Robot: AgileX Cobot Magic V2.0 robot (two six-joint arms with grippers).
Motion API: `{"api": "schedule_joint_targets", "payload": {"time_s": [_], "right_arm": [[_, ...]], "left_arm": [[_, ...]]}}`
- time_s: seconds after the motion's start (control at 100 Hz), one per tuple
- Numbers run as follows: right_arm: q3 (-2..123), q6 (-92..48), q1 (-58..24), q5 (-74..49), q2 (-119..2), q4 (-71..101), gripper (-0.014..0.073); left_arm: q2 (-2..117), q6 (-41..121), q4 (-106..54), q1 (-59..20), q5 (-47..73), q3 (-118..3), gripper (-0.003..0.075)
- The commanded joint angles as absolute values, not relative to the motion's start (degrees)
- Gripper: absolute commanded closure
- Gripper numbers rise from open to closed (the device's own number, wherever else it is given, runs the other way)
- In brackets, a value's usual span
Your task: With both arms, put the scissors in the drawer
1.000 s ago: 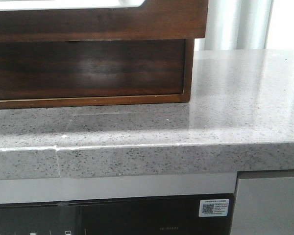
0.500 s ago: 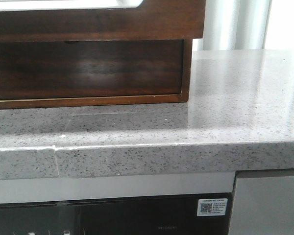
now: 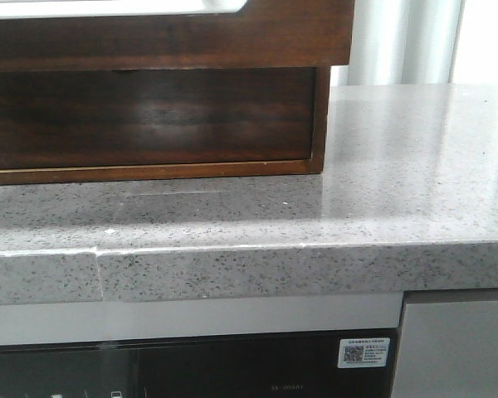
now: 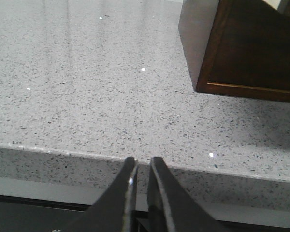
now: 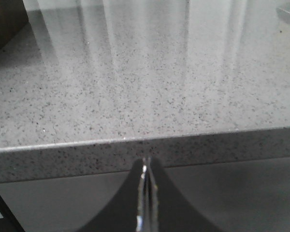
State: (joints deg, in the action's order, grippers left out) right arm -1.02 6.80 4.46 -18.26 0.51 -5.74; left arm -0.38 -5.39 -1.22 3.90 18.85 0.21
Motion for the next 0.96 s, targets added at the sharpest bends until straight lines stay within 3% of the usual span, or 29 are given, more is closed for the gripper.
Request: {"api": "schedule_joint_targets", "payload": {"time_s": [0.0, 0.95], "right_arm": [[-1.66, 5.43, 4.75, -17.31, 1.7, -5.79, 0.0699], [-1.66, 4.21, 4.75, -17.31, 1.7, -5.79, 0.0699]], "left_arm": [[-2.24, -5.81, -1.19, 3.88, 16.22, 1.17, 0.0717], [-2.24, -5.81, -1.19, 3.88, 16.22, 1.17, 0.0717]]}}
